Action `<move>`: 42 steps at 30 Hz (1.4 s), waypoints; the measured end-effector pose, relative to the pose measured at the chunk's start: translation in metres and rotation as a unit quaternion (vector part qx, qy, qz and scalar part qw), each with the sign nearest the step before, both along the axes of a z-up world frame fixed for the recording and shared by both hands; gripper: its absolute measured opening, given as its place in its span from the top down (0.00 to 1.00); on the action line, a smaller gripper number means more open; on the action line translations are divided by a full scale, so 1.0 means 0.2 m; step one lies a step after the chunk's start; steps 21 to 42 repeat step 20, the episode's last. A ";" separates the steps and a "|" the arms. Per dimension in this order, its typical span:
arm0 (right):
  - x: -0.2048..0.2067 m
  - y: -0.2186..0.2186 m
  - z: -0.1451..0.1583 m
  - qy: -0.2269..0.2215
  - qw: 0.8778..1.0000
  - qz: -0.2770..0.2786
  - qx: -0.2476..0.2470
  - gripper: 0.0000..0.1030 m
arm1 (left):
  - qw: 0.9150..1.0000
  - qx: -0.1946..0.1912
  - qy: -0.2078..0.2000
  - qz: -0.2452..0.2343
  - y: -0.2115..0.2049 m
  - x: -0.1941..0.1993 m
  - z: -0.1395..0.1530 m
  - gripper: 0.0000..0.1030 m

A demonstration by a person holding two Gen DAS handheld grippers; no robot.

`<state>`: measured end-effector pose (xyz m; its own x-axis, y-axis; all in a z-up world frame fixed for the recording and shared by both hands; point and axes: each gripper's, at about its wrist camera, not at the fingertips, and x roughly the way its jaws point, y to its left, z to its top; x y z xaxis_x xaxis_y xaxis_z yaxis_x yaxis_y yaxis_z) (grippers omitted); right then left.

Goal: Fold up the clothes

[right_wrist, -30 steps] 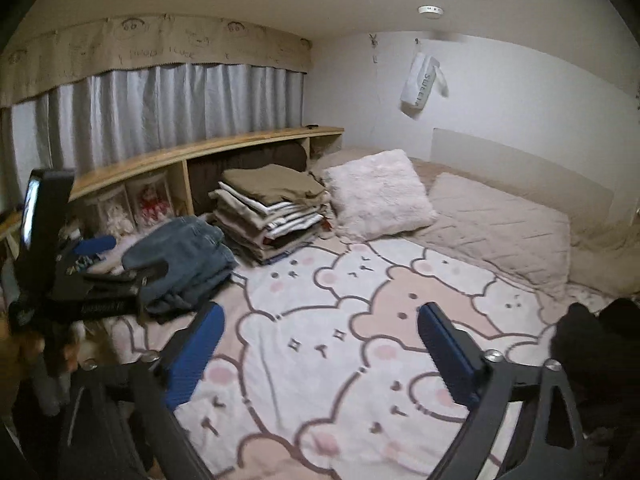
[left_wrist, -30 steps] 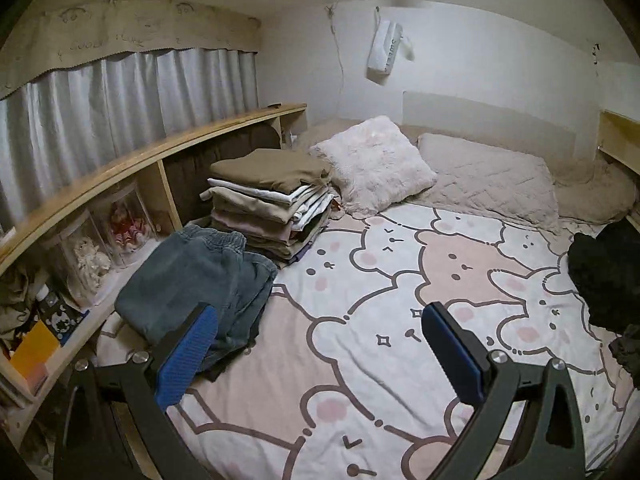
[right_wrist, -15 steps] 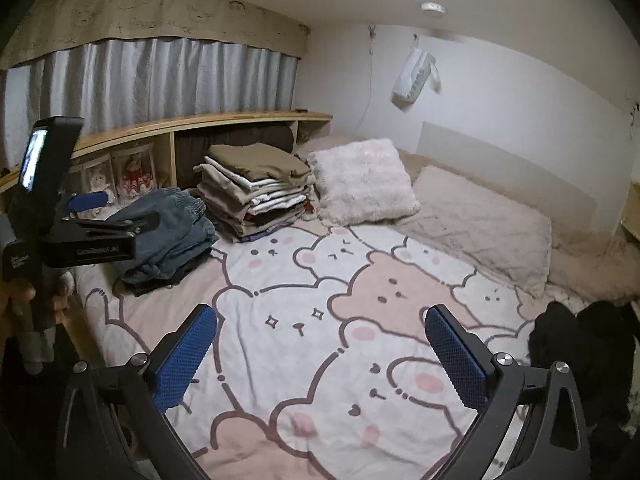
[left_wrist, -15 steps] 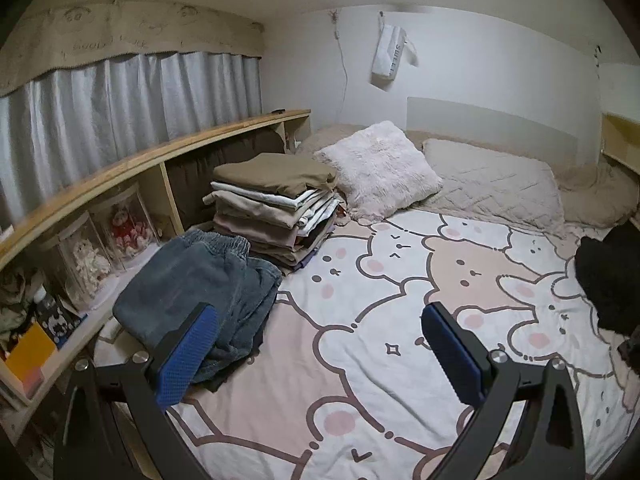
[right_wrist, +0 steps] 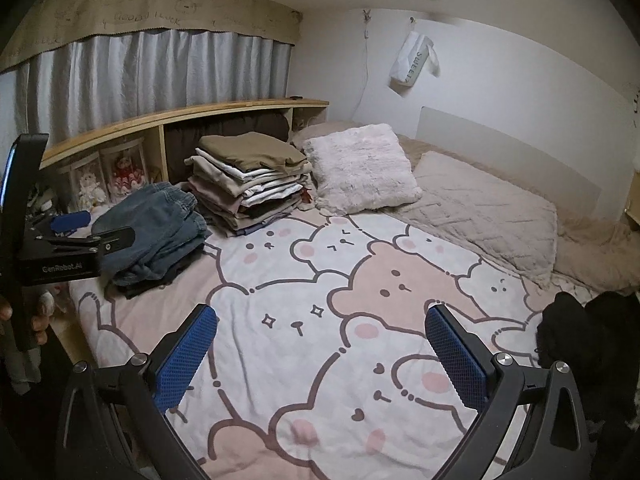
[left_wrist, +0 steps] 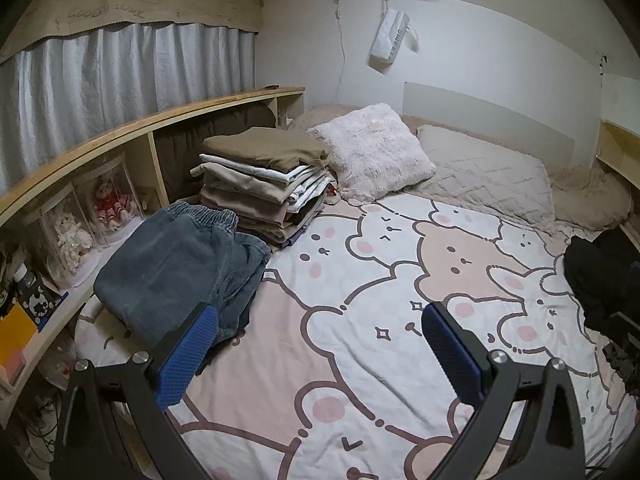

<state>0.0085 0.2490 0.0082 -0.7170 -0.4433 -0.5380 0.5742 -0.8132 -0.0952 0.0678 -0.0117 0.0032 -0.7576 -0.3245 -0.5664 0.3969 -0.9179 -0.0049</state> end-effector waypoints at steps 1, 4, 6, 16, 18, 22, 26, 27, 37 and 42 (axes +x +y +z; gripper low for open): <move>-0.01 -0.01 0.00 -0.001 1.000 0.001 0.002 0.00 | 1.000 -0.003 -0.001 0.001 0.00 0.00 0.00 0.01; -0.02 -0.03 -0.01 -0.004 1.000 0.004 0.007 0.00 | 1.000 -0.004 -0.006 0.001 -0.01 -0.02 -0.01 0.01; -0.03 -0.04 -0.01 -0.004 1.000 0.007 0.008 0.00 | 1.000 0.001 -0.007 -0.002 -0.02 -0.02 -0.02 0.01; -0.05 -0.07 -0.01 -0.009 1.000 0.016 0.015 0.00 | 1.000 0.006 -0.018 -0.006 -0.02 -0.04 -0.04 0.01; -0.05 -0.07 -0.01 -0.010 1.000 0.015 0.016 0.00 | 1.000 0.006 -0.018 -0.010 -0.02 -0.05 -0.04 0.01; -0.05 -0.07 -0.01 -0.013 1.000 0.015 0.017 0.00 | 1.000 0.002 -0.017 -0.011 -0.01 -0.05 -0.04 0.01; -0.05 -0.07 -0.01 -0.013 1.000 0.015 0.017 0.00 | 1.000 0.002 -0.017 -0.011 -0.01 -0.05 -0.04 0.01; -0.05 -0.07 -0.01 -0.013 1.000 0.015 0.017 0.00 | 1.000 0.002 -0.017 -0.011 -0.01 -0.05 -0.04 0.01; -0.05 -0.07 -0.01 -0.013 1.000 0.015 0.017 0.00 | 1.000 0.002 -0.017 -0.011 -0.01 -0.05 -0.04 0.01; -0.05 -0.07 -0.01 -0.013 1.000 0.015 0.017 0.00 | 1.000 0.002 -0.017 -0.011 -0.01 -0.05 -0.04 0.01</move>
